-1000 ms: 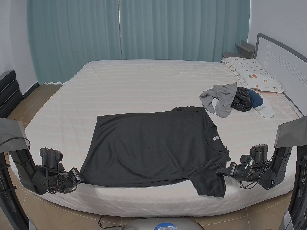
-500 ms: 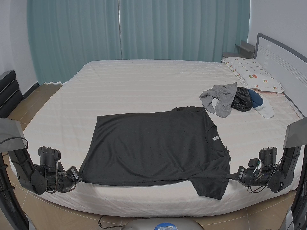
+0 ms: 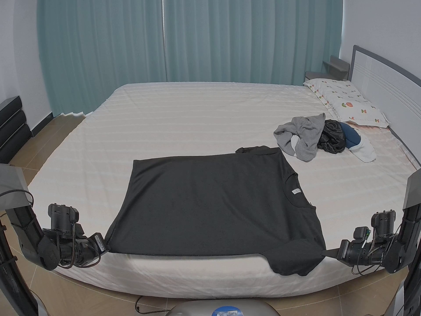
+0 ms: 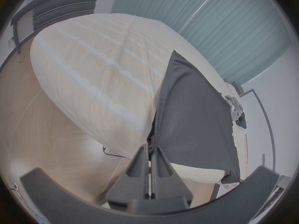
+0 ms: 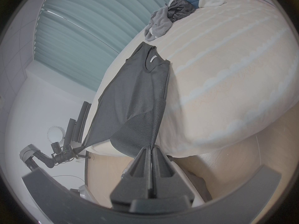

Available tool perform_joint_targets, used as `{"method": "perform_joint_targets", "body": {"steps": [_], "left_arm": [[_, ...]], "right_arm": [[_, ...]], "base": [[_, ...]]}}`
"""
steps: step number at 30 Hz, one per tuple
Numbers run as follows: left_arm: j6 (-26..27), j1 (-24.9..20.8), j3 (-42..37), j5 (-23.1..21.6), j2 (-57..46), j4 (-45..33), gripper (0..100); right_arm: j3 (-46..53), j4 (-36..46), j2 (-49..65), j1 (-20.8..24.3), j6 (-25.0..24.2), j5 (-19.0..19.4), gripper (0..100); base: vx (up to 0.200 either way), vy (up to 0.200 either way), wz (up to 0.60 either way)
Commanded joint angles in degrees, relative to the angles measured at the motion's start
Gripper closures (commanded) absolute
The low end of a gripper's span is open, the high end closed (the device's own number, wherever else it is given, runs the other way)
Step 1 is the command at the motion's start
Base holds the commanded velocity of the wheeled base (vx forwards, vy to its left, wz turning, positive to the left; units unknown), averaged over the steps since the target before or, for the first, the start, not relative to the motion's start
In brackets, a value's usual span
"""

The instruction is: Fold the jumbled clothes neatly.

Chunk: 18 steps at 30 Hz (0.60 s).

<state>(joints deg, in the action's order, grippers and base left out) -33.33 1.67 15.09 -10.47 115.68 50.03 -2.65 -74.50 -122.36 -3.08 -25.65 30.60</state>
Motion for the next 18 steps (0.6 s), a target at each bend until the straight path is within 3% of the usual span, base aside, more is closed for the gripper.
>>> {"method": "perform_joint_targets", "body": {"steps": [1,11,18], "left_arm": [[1.2,0.3,-1.0,0.1,-0.1,0.0,100],[6.7,0.4,-3.7,3.2,0.3,0.3,100],[7.8,0.4,-4.9,3.3,-0.1,0.1,100]], "right_arm": [[2.6,-0.6,0.5,-0.3,1.1,0.3,100],[2.6,4.2,2.6,0.3,1.8,-0.1,100],[2.6,13.1,6.3,0.1,8.2,-1.0,100]], "base": [[0.000,0.000,0.00],[0.000,0.000,0.00],[0.000,0.000,0.00]]}}
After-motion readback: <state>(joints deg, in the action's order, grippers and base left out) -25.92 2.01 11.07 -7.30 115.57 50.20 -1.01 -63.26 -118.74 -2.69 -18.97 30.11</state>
